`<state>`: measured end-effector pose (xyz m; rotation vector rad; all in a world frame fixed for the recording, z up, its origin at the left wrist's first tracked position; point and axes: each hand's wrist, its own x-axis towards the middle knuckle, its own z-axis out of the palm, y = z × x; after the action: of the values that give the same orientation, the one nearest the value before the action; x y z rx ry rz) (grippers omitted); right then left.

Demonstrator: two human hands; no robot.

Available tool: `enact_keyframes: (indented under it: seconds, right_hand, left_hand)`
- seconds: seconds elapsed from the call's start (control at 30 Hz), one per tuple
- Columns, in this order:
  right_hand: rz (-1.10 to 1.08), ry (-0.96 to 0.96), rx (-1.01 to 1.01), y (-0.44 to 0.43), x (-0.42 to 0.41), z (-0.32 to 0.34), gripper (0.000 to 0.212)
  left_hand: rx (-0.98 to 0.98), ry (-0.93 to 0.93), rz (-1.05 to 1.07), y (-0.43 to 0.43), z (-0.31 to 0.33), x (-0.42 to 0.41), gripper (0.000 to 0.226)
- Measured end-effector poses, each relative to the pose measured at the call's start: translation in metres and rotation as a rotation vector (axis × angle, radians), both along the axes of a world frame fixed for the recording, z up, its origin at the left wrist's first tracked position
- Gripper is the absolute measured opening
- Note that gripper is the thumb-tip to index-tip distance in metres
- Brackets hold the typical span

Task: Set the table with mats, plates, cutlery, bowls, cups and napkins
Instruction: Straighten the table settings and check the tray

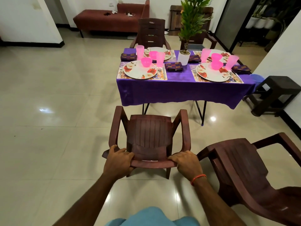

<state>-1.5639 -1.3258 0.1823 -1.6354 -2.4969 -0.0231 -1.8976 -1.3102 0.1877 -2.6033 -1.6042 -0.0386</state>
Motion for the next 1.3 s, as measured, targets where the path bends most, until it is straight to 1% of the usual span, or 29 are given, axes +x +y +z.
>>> enact_keyframes:
  seconds: [0.03,0.13,0.27,0.33,0.47,0.7,0.77,0.87,0.9,1.0,1.03,1.07,1.13,1.23,1.3]
  right_hand:
    - [0.000,-0.002,0.012,0.000,-0.001,0.000,0.032]
    - [-0.009,-0.006,-0.006,0.003,-0.001,0.001,0.019]
    - [-0.008,-0.007,-0.027,0.002,0.000,-0.004,0.020]
    - [0.001,-0.010,-0.011,0.001,0.002,-0.001,0.020]
    - [-0.005,-0.015,-0.040,0.000,0.002,0.003,0.018]
    - [-0.011,-0.041,-0.107,-0.006,-0.002,0.003,0.022]
    - [-0.004,-0.028,-0.108,-0.008,-0.002,0.003,0.023]
    - [0.048,-0.014,-0.095,-0.005,-0.001,0.010,0.024]
    - [0.063,-0.011,-0.122,-0.005,0.000,0.013,0.032]
    - [0.051,0.048,-0.230,-0.007,0.004,0.026,0.081]
    - [0.032,0.108,-0.252,-0.008,0.004,0.030,0.089]
    - [0.008,0.173,-0.263,-0.008,0.004,0.034,0.090]
    - [-0.065,0.262,-0.269,-0.007,0.004,0.039,0.082]
    - [-0.205,0.269,-0.218,-0.008,0.010,0.042,0.073]
    - [-0.281,0.268,-0.191,-0.012,0.019,0.045,0.066]
  left_hand:
    - [-0.007,0.013,0.006,0.001,-0.002,0.000,0.039]
    - [-0.063,0.037,0.026,0.004,-0.007,0.000,0.034]
    - [-0.099,0.041,0.035,0.005,-0.013,-0.002,0.032]
    - [-0.085,0.044,0.036,0.004,-0.015,0.000,0.031]
    - [-0.068,0.038,0.022,0.002,-0.016,0.000,0.033]
    - [-0.082,-0.004,0.018,-0.002,-0.012,0.000,0.039]
    - [-0.086,-0.009,0.022,-0.003,-0.015,0.000,0.044]
    - [-0.089,-0.019,0.035,-0.004,-0.011,0.000,0.064]
    - [-0.091,-0.018,0.034,-0.005,-0.007,0.002,0.072]
    - [-0.116,-0.037,0.036,-0.010,0.011,0.007,0.086]
    - [-0.143,-0.044,0.046,-0.010,0.015,0.010,0.089]
    - [-0.175,-0.054,0.061,-0.009,0.018,0.013,0.091]
    - [-0.232,-0.088,0.092,-0.004,0.023,0.022,0.094]
    - [-0.274,-0.157,0.096,0.010,0.030,0.041,0.101]
    - [-0.270,-0.197,0.062,0.020,0.034,0.058,0.100]
